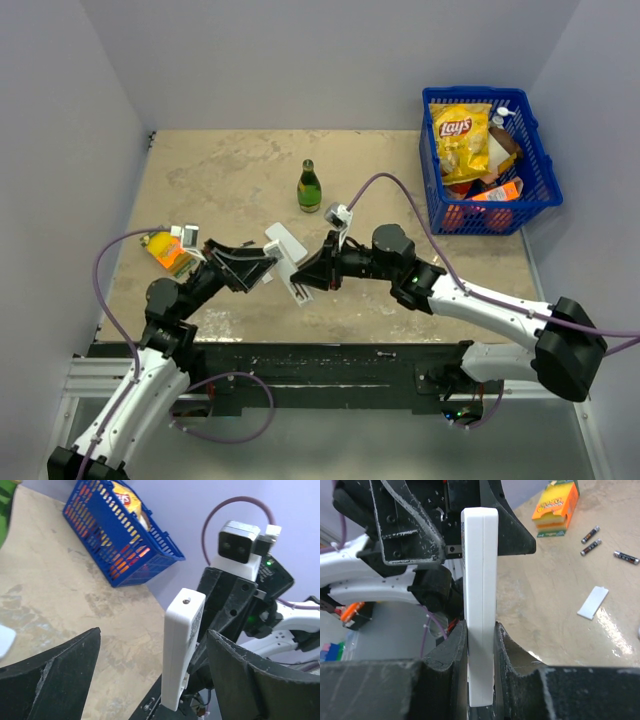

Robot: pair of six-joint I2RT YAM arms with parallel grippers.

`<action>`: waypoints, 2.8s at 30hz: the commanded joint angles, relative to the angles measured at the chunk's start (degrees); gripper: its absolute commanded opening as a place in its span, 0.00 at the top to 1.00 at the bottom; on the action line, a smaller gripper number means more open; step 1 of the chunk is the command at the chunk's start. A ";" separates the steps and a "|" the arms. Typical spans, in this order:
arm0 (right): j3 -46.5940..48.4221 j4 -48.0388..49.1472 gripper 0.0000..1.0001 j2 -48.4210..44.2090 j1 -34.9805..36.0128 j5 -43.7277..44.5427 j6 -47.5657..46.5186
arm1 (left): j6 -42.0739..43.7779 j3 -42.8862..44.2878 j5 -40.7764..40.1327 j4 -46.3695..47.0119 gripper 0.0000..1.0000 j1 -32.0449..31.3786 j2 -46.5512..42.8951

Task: Load the batteries into the remote control
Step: Adjust the remote control, then pick up the battery from the center of the board.

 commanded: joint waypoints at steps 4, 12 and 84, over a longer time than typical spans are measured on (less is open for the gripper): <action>-0.58 13.35 1.00 2.17 0.09 -1.89 7.71 | -6.44 -3.33 5.65 20.62 0.12 0.21 3.47; 0.39 16.08 1.00 5.26 1.05 -4.45 9.21 | -8.11 -4.03 6.53 26.96 0.18 0.12 6.37; 85.74 -48.43 0.60 76.71 3.25 25.00 -33.15 | 34.42 22.25 -56.48 -44.31 1.00 2.58 -8.74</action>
